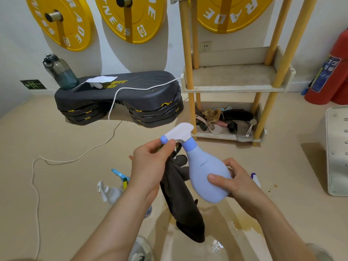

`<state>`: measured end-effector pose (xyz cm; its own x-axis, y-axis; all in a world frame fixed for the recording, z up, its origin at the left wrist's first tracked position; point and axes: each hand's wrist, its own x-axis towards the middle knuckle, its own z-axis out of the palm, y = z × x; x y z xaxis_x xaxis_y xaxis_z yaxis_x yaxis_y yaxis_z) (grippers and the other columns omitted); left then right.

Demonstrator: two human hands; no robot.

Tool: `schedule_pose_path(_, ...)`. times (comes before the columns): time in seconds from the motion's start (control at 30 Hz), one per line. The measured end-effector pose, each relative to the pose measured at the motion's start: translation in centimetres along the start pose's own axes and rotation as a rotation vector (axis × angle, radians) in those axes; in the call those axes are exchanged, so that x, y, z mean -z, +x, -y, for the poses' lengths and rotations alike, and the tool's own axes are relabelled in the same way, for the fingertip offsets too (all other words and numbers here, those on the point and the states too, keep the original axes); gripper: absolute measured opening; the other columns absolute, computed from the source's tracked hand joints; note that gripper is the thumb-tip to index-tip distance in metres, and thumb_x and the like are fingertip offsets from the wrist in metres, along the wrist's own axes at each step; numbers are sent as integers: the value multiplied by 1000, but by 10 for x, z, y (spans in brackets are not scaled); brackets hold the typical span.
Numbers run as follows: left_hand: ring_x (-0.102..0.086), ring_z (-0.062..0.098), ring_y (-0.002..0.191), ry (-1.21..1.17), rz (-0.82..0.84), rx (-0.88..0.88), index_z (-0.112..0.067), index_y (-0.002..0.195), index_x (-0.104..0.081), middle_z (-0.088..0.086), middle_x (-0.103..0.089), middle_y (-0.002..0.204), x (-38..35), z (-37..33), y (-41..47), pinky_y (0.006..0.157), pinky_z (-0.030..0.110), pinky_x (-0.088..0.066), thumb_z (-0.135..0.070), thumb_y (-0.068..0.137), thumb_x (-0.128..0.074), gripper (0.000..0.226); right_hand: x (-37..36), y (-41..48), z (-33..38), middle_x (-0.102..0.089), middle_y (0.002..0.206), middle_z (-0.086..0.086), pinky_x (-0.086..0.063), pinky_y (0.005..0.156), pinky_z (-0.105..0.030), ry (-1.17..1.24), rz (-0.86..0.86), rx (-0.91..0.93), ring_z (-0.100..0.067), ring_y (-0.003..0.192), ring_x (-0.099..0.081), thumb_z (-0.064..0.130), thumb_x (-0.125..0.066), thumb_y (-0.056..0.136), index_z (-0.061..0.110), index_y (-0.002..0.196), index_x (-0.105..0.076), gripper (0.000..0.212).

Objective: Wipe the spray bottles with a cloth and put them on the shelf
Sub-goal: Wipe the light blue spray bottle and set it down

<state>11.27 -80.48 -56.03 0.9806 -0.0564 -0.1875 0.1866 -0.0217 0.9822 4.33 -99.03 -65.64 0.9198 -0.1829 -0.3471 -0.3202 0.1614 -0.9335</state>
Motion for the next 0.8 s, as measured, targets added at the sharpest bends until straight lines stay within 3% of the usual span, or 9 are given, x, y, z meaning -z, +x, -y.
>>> schedule_pose_path(0.13, -66, 11, 71, -4, -54, -43, -14, 99, -78, -1, -77, 81, -2, 12, 8, 68, 30, -51, -18, 86, -75, 14, -5, 3, 7, -65, 105, 19, -57, 72, -24, -193, 204, 47, -3, 93, -67, 40, -91, 66, 46, 118, -54, 64)
schedule_pose_path(0.3, -72, 16, 84, -166, -238, -4, -20, 94, -77, -1, -77, 88, -6, 41, 23, 82, 33, -57, -19, 84, -77, 10, -26, 14, 0, -63, 104, 19, -55, 76, -26, -329, -42, 172, -3, 95, -61, 36, -86, 71, 41, 114, -55, 53)
schedule_pose_path(0.37, -69, 17, 79, -189, -298, 30, -20, 86, -75, -2, -74, 78, -9, 59, 26, 81, 35, -56, -15, 87, -73, 5, -32, 17, -7, -65, 109, 13, -57, 78, -31, -184, -112, 133, -8, 97, -64, 36, -85, 72, 38, 117, -55, 54)
schedule_pose_path(0.43, -62, 15, 70, -148, -237, 96, -23, 83, -74, -5, -67, 68, -14, 79, 25, 70, 30, -53, -16, 91, -69, 11, -34, 20, -11, -68, 115, 4, -60, 85, -42, 125, -133, 44, -17, 102, -68, 45, -80, 71, 34, 122, -56, 57)
schedule_pose_path(0.5, -59, 7, 62, -22, -58, 188, -31, 96, -73, -7, -62, 67, -18, 92, 18, 60, 19, -49, -30, 92, -66, 9, -31, 26, -11, -69, 119, 3, -58, 90, -49, 239, -135, 10, -20, 107, -69, 50, -78, 72, 34, 126, -55, 60)
schedule_pose_path(0.57, -58, 3, 63, 159, 142, 210, -44, 113, -63, -9, -60, 74, -19, 102, 14, 59, 15, -44, -45, 88, -68, 26, -26, 31, -10, -70, 118, 4, -56, 92, -49, 176, -90, 9, -20, 107, -69, 48, -76, 77, 36, 125, -55, 53)
schedule_pose_path(0.63, -61, -2, 71, 293, 265, 180, -51, 112, -53, -15, -62, 85, -21, 111, 15, 62, 12, -46, -53, 80, -72, 38, -24, 37, -9, -70, 117, 1, -56, 91, -47, 124, -55, -23, -23, 107, -68, 40, -67, 87, 34, 121, -59, 36)
schedule_pose_path(0.73, -64, 3, 96, 463, 286, 151, -43, 123, -52, -9, -64, 113, -19, 129, 22, 83, 29, -56, -74, 61, -72, 72, -19, 47, -10, -68, 116, -7, -58, 80, -42, 4, 2, -71, -26, 101, -69, 27, -67, 90, 31, 116, -61, 27)
schedule_pose_path(0.8, -66, 8, 98, 470, 251, 170, -41, 121, -57, -7, -65, 114, -14, 140, 28, 84, 35, -57, -74, 54, -75, 77, -14, 56, -9, -68, 115, -8, -59, 83, -44, -168, 113, -92, -26, 99, -70, 29, -75, 84, 35, 115, -60, 35)
